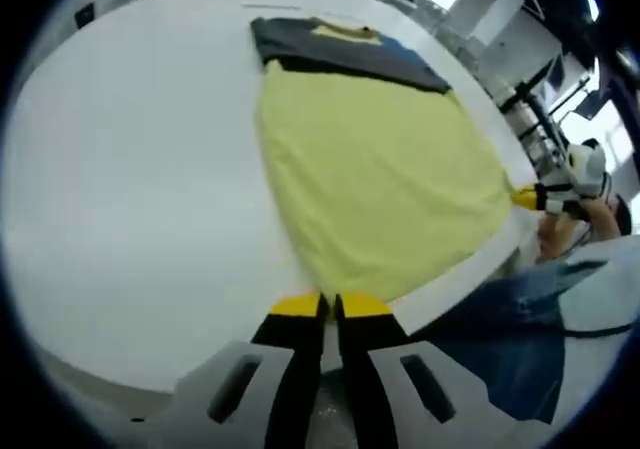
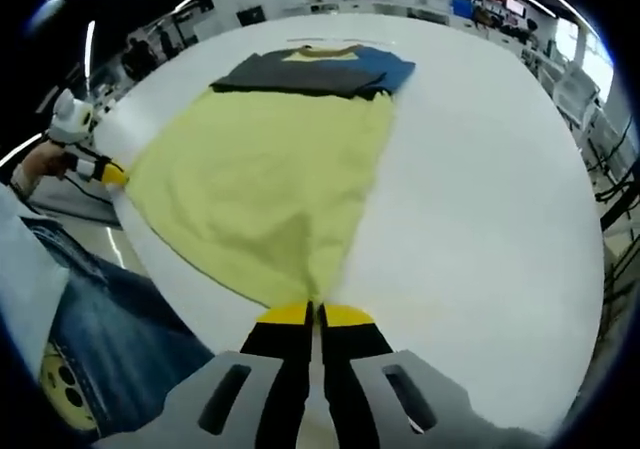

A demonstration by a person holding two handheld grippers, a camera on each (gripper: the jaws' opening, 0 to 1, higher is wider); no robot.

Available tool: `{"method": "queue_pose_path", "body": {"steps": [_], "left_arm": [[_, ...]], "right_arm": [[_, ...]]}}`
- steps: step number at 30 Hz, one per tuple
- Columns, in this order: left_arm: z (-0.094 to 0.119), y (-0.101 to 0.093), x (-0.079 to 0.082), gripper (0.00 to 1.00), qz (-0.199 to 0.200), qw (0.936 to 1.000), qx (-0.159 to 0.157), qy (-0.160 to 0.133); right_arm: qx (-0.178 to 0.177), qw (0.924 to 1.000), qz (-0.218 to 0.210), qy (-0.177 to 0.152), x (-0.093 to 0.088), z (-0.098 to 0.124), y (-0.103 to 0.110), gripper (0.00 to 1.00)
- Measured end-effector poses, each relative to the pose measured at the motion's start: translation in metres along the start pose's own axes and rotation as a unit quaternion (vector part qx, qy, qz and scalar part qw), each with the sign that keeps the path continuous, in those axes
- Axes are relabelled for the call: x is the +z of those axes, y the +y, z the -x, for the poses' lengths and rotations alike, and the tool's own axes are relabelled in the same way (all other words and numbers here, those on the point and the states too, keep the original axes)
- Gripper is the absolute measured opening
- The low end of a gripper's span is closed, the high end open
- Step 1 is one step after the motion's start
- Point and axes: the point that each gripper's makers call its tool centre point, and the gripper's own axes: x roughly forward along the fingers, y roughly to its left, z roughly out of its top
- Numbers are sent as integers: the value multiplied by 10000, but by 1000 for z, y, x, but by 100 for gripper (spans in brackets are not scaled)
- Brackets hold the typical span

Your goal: Fold the garment on the visible template until the final outline fits inside the template.

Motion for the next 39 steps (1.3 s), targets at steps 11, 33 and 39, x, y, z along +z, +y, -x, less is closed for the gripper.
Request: {"method": "queue_pose_path", "body": {"steps": [11,33,39], "left_arm": [[20,-2,6,0,-353,9990,266,48],[102,-28,67,0,-1557,9847,597,-503],[110,-35,64,0,-1819,9815,538,-262]], "right_arm": [[123,9999,-63,10,3,20,11,3],[-508,9896,1291,-369,74,112,27,3],[-468,9878,1481,-108,69,125,33,3]]}}
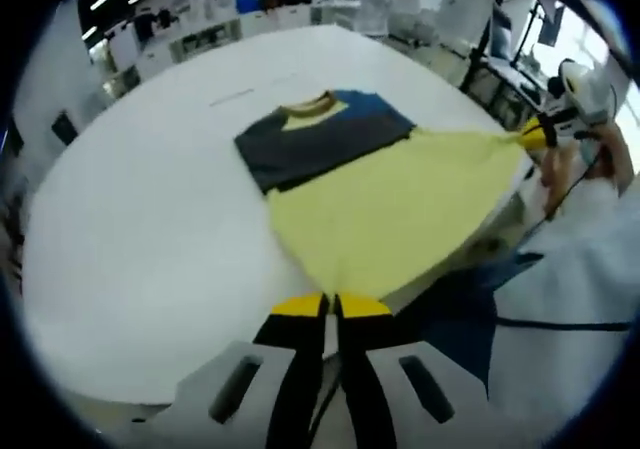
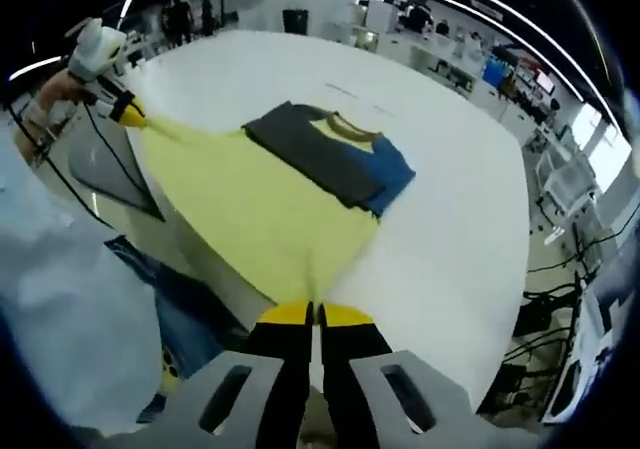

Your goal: Fold the garment on the visible template until the final outline fits inside the template.

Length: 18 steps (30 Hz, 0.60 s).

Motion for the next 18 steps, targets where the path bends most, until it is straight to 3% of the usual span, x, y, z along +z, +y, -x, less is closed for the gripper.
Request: {"method": "queue_pose_path", "body": {"steps": [8,12,16,18], "left_arm": [[14,-15,-4,0,16,9995,-258,199],[22,-24,-13,0,-23,9982,-385,463],[29,-36,-22,0,-8,9958,-600,686],[33,-42,-35,0,6,9926,-711,987]], "right_arm": [[365,9992,58,175,-3,19,15,3],[415,9984,-43,369,-10,26,17,2],[677,9964,-83,510,-17,36,29,2],[817,9948,-101,596,-22,40,35,2]]}}
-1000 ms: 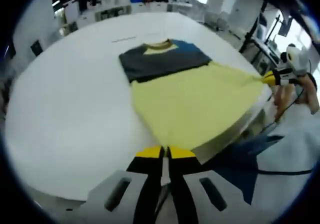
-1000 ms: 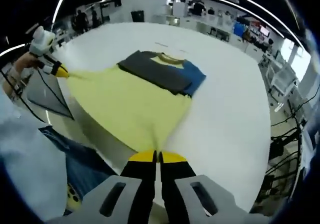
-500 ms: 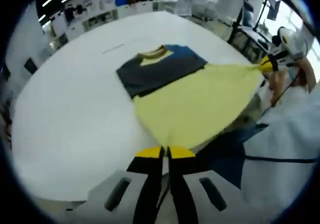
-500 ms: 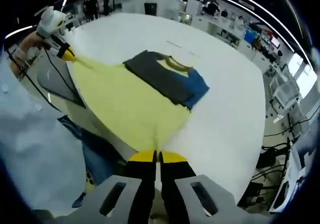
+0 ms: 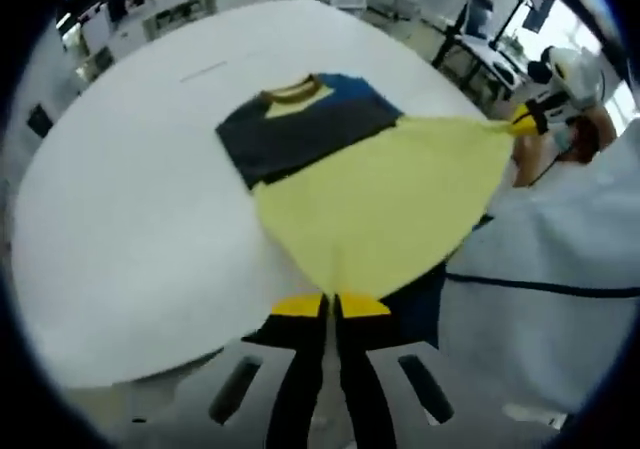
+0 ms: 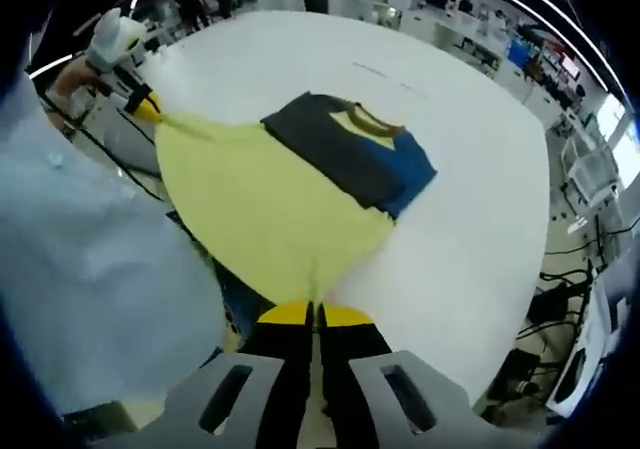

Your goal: Fold the garment on the visible template until the final outline fits inside the template.

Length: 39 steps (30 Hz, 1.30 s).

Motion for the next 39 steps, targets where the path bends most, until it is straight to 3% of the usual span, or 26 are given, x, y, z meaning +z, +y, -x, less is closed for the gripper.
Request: {"method": "queue_pose_path", "body": {"steps": [12,19,22,29,32,34,39], "left_arm": [[1,-18,-36,0,-127,9966,-360,726],[5,-30,-51,0,-94,9937,-585,955],[6,-33,-53,0,-206,9931,-593,988],[9,-27,-46,0,-214,9955,-494,778],[8,-13,-33,0,-218,9981,-215,532],[9,-2,-18,0,-187,9996,50,208],[12,16,4,0,-132,9990,370,-193]], "right_arm": [[555,9968,33,570,-30,3,22,2],[841,9934,31,775,-41,5,36,2],[841,9940,74,698,-37,7,37,2],[749,9954,127,583,-33,6,31,2],[479,9981,120,360,-22,5,17,2],[471,9984,127,282,-17,4,13,2],[280,9993,265,25,-1,0,-1,2]]}}
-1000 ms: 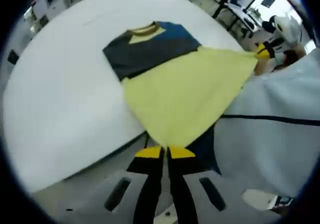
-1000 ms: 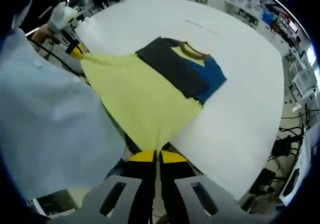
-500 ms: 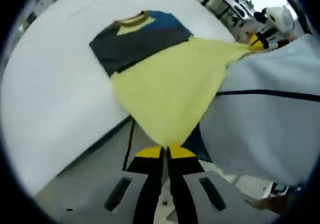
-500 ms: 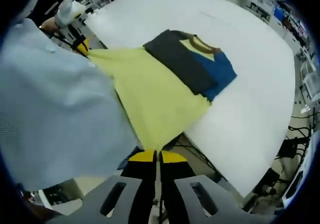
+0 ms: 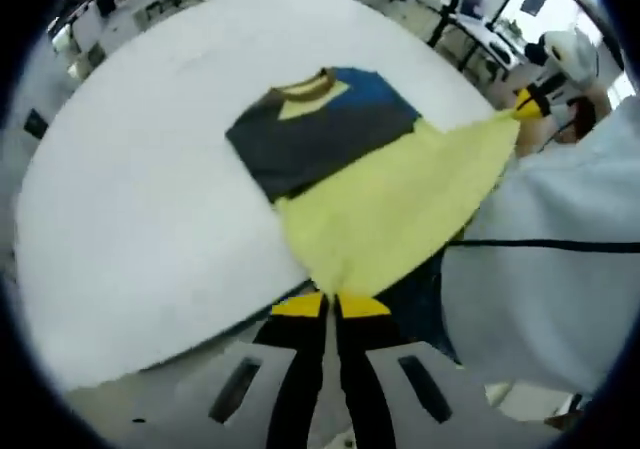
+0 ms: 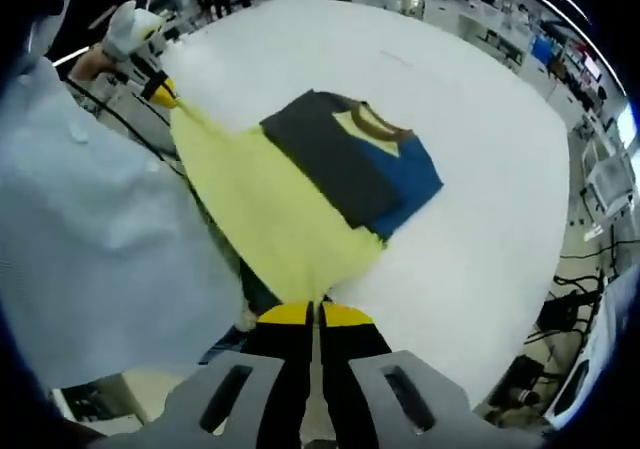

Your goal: Fold the garment on the visible template until the final outline fits inside the template.

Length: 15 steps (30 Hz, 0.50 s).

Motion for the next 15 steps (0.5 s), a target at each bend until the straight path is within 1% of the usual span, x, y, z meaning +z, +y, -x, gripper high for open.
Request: {"method": "queue_pose_path", "body": {"steps": [1,3,4,5,6,7,8,10,11,12,13,14,15], "left_arm": [[0,3,5,0,-44,10000,48,-62],[0,5,8,0,-157,9999,48,-48],[-1,9,14,0,-240,9995,108,-157],[-1,15,19,0,-150,9996,137,-218],[-1,18,20,0,-154,9995,159,-227],[-3,26,28,0,-179,9986,290,-397],[-4,29,32,0,-107,9983,319,-477],[-7,39,45,0,-152,9962,433,-734],[-8,42,50,0,-131,9955,483,-806],[-9,47,55,0,-194,9943,579,-875],[-7,59,56,0,-224,9926,850,-837],[-7,67,55,0,-159,9918,1011,-767],[-8,73,54,0,-182,9911,1126,-689]], "right_arm": [[-120,9998,90,-101,6,0,-7,2],[-286,9992,58,-273,15,1,-17,2],[-327,9989,64,-321,18,1,-19,2],[-374,9986,33,-383,21,1,-23,2],[-406,9982,55,-439,25,0,-27,2],[-483,9975,45,-522,30,-1,-32,2],[-487,9972,34,-563,33,-2,-34,2],[-565,9964,57,-624,37,-6,-42,2],[-645,9958,60,-647,39,-8,-47,2],[-715,9952,63,-659,41,-9,-52,2],[-933,9938,65,-609,40,-10,-63,2],[-988,9932,6,-623,40,-12,-67,2],[-1149,9919,-36,-548,37,-12,-75,2]]}}
